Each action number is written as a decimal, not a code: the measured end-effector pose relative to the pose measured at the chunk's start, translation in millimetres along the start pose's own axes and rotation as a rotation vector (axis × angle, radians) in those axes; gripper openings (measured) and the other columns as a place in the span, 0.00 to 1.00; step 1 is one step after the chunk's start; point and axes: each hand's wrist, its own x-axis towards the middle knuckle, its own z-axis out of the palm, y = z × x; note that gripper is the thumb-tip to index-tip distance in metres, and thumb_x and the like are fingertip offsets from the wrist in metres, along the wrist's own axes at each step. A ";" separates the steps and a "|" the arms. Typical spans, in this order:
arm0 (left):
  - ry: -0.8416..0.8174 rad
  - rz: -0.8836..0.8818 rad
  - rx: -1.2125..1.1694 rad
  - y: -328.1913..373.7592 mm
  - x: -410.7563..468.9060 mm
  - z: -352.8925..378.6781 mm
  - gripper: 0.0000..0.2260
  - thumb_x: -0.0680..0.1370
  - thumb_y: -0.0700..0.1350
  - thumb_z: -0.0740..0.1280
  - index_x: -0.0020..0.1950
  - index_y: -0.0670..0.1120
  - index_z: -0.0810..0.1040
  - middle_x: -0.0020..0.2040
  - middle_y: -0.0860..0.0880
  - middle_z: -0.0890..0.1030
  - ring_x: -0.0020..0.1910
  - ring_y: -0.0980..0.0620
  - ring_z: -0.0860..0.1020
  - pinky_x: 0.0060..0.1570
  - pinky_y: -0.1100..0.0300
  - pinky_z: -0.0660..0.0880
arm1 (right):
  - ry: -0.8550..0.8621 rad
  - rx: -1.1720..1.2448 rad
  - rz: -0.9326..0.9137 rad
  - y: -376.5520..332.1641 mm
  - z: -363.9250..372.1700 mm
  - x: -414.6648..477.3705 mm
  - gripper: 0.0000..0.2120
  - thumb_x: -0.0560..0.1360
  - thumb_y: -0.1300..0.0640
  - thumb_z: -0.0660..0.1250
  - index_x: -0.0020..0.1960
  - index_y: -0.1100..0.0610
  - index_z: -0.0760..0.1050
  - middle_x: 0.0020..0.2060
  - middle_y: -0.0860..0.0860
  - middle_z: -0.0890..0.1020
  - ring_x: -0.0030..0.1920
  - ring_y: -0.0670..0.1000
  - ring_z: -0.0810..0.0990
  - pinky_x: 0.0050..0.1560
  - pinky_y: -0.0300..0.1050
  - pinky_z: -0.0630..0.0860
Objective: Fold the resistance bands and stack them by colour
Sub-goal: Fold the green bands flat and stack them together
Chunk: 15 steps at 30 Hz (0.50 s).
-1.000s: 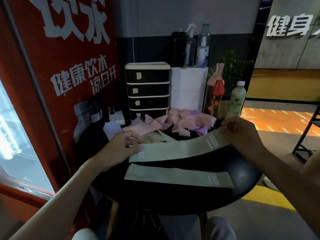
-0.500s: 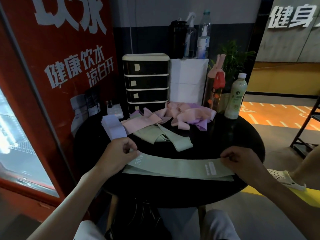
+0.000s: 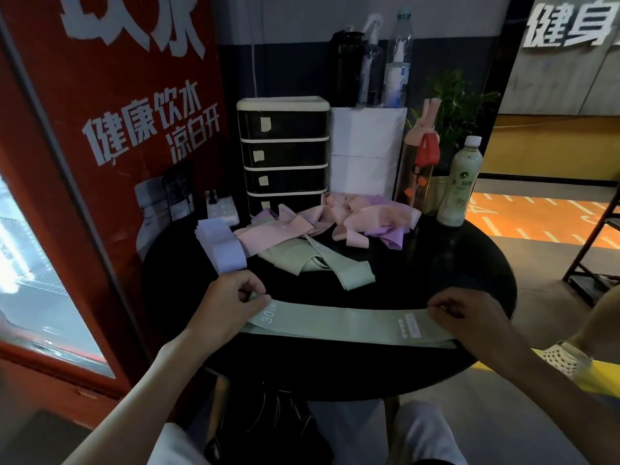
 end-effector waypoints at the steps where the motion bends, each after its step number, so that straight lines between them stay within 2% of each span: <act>1: 0.006 0.002 0.002 -1.5 -0.2 0.9 0.07 0.73 0.39 0.75 0.39 0.47 0.80 0.39 0.44 0.81 0.41 0.42 0.79 0.45 0.49 0.77 | -0.001 -0.003 -0.001 1.1 0.8 -0.6 0.06 0.73 0.61 0.72 0.43 0.50 0.81 0.39 0.42 0.82 0.42 0.42 0.79 0.40 0.37 0.73; 4: 0.020 0.009 0.029 -5.0 -1.9 4.4 0.08 0.73 0.40 0.75 0.38 0.49 0.79 0.39 0.43 0.80 0.40 0.41 0.79 0.43 0.47 0.77 | 0.004 -0.026 -0.025 1.9 2.2 -3.1 0.07 0.74 0.62 0.72 0.42 0.50 0.81 0.40 0.43 0.81 0.43 0.41 0.79 0.42 0.35 0.73; 6: 0.028 0.022 0.060 -5.3 -3.3 7.1 0.08 0.74 0.40 0.74 0.39 0.51 0.79 0.39 0.43 0.80 0.38 0.44 0.77 0.41 0.48 0.76 | 0.008 -0.045 -0.056 3.9 2.9 -3.6 0.09 0.73 0.62 0.72 0.41 0.48 0.79 0.42 0.44 0.79 0.43 0.42 0.78 0.41 0.32 0.71; 8: 0.049 0.062 0.096 -5.8 -4.9 9.3 0.10 0.74 0.39 0.73 0.39 0.52 0.78 0.39 0.47 0.79 0.34 0.55 0.75 0.39 0.58 0.74 | -0.003 -0.092 -0.093 5.5 2.6 -3.7 0.11 0.73 0.61 0.73 0.40 0.45 0.78 0.43 0.44 0.77 0.42 0.42 0.77 0.40 0.30 0.70; 10: 0.071 0.137 0.135 -4.2 -7.2 10.4 0.08 0.75 0.38 0.72 0.41 0.51 0.78 0.42 0.52 0.78 0.39 0.60 0.74 0.41 0.66 0.70 | -0.024 -0.086 -0.134 6.7 1.8 -4.5 0.11 0.73 0.57 0.73 0.40 0.41 0.76 0.44 0.44 0.76 0.45 0.42 0.77 0.43 0.29 0.70; 12: 0.030 0.189 0.124 -6.4 -8.5 8.1 0.03 0.74 0.47 0.73 0.44 0.50 0.80 0.47 0.55 0.78 0.48 0.61 0.76 0.49 0.66 0.71 | -0.062 -0.010 -0.173 7.0 -1.6 -7.0 0.04 0.71 0.47 0.71 0.42 0.38 0.77 0.48 0.42 0.76 0.51 0.41 0.76 0.48 0.30 0.71; 13: -0.028 0.190 0.117 -7.3 -10.0 5.9 0.09 0.71 0.55 0.72 0.47 0.52 0.81 0.51 0.57 0.78 0.54 0.61 0.75 0.54 0.68 0.70 | -0.108 0.017 -0.180 9.4 -3.6 -8.7 0.07 0.68 0.41 0.69 0.44 0.38 0.79 0.51 0.40 0.77 0.54 0.42 0.75 0.50 0.32 0.71; 15: -0.173 0.180 0.080 -10.1 -14.0 1.2 0.20 0.66 0.66 0.71 0.53 0.57 0.81 0.57 0.61 0.76 0.61 0.62 0.73 0.60 0.71 0.67 | -0.207 0.020 -0.214 16.3 -6.4 -12.3 0.23 0.61 0.29 0.69 0.54 0.34 0.76 0.57 0.34 0.74 0.59 0.42 0.71 0.54 0.36 0.71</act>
